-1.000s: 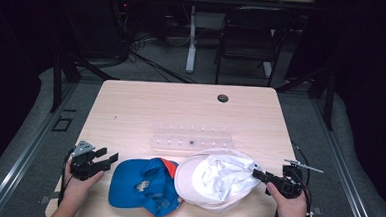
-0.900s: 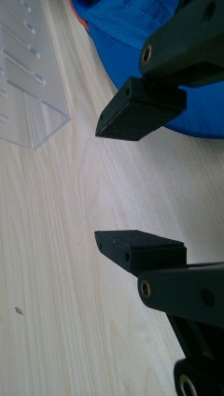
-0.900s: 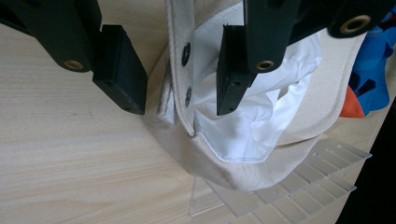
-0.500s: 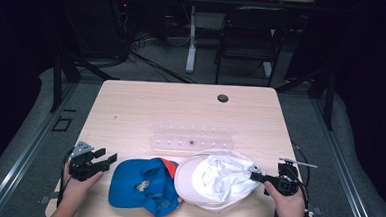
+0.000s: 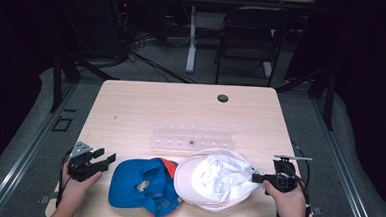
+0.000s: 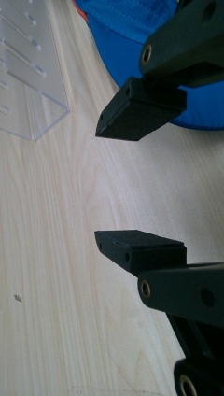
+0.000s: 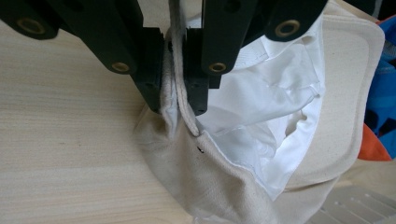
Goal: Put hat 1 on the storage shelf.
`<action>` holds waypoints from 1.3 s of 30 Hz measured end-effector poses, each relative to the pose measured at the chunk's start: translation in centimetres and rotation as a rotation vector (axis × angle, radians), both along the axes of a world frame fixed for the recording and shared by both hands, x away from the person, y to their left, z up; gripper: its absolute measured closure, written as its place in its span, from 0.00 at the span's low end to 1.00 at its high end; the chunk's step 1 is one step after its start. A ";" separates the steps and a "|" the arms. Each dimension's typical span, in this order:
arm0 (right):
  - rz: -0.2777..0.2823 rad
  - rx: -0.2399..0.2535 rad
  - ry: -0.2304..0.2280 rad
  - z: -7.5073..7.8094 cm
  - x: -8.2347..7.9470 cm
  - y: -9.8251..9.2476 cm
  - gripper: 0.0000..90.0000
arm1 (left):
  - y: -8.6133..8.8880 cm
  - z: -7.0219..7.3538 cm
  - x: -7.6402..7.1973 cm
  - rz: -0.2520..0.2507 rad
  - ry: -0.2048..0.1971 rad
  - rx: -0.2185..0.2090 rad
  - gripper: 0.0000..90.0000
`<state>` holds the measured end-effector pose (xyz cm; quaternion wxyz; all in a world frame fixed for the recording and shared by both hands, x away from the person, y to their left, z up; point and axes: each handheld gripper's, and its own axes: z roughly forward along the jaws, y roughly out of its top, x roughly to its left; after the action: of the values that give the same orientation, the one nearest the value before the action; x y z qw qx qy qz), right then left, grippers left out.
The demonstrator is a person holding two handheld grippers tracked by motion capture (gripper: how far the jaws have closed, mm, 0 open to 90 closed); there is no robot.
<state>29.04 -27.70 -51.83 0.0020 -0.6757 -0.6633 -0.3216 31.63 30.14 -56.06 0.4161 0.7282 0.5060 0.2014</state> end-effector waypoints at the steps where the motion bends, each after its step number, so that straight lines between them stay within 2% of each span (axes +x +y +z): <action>1: 0.015 -0.018 0.009 0.3 0.2 0.2 0.90 | 0.1 0.1 0.0 -0.004 0.010 0.005 0.49; 3: 0.026 -0.051 0.049 0.7 0.6 0.5 0.90 | 0.1 0.1 -0.1 -0.002 0.007 0.004 0.49; 4: 0.026 -0.051 0.049 0.7 0.6 0.5 0.90 | 0.1 0.1 -0.1 -0.002 0.007 0.004 0.49; 5: 0.040 -0.045 0.079 1.1 0.9 0.5 0.90 | 0.2 0.2 -0.1 -0.002 0.006 0.003 0.49; 6: 0.040 -0.045 0.079 1.1 0.9 0.5 0.90 | 0.2 0.2 -0.1 -0.002 0.006 0.003 0.49; 9: 0.046 -0.062 0.127 1.8 1.7 0.7 0.90 | 0.1 0.1 -0.1 -0.007 0.008 0.004 0.49; 10: 0.046 -0.062 0.127 1.8 1.7 0.7 0.90 | 0.0 0.1 -0.1 -0.006 0.004 0.002 0.49; 11: 0.067 -0.069 0.149 2.1 1.9 0.8 0.90 | -0.1 0.1 -0.1 -0.012 0.007 0.007 0.49; 13: 0.083 -0.094 0.187 2.5 2.4 1.2 0.90 | -0.2 0.1 -0.1 -0.015 0.006 0.009 0.49; 14: 0.083 -0.094 0.187 2.5 2.4 1.2 0.90 | -0.2 0.1 -0.1 -0.015 0.006 0.009 0.49; 15: 0.095 -0.115 0.220 2.9 2.7 1.6 0.91 | -0.2 0.1 -0.1 -0.016 0.004 0.006 0.49; 16: 0.095 -0.115 0.220 2.9 2.7 1.6 0.91 | -0.2 0.1 -0.1 -0.016 0.004 0.006 0.49; 17: 0.122 -0.146 0.254 3.3 2.9 1.8 0.91 | -0.2 0.1 -0.1 -0.017 0.004 0.005 0.49; 18: 0.129 -0.152 0.272 3.7 3.0 2.0 0.91 | -0.2 0.1 -0.1 -0.017 0.005 0.005 0.49; 20: 0.120 -0.144 0.278 3.9 3.1 2.3 0.91 | -0.2 0.1 -0.1 -0.018 0.007 0.010 0.49; 21: 0.107 -0.143 0.286 4.5 3.3 2.7 0.91 | -0.2 0.1 -0.1 -0.017 0.007 0.008 0.49; 23: 0.139 -0.151 0.309 5.3 3.6 2.8 0.91 | -0.1 0.1 -0.2 -0.017 0.006 0.008 0.49; 24: 0.102 -0.128 0.289 5.5 3.6 3.2 0.91 | -0.1 0.2 -0.2 -0.016 0.005 0.008 0.49; 25: 0.102 -0.128 0.289 5.5 3.6 3.2 0.91 | -0.1 0.2 -0.2 -0.016 0.005 0.008 0.49; 28: 0.124 -0.142 0.308 7.0 3.9 3.9 0.91 | -0.1 0.1 -0.1 -0.011 -0.003 0.002 0.49; 33: 0.138 -0.162 0.323 8.3 4.2 4.6 0.91 | -0.1 0.2 -0.2 -0.017 0.004 0.007 0.49; 34: 0.158 -0.179 0.338 8.7 4.3 4.6 0.91 | -0.1 0.2 -0.2 -0.017 0.004 0.006 0.49; 36: 0.143 -0.153 0.340 9.3 4.5 5.1 0.91 | -0.1 0.2 -0.2 -0.018 0.005 0.006 0.49; 39: 0.149 -0.154 0.348 10.1 4.7 5.4 0.91 | -0.1 0.2 -0.2 -0.018 0.004 0.005 0.49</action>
<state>33.71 -22.35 -41.75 0.0888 -0.6683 -0.7238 -0.1471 31.44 30.02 -55.89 0.4150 0.7342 0.4998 0.1974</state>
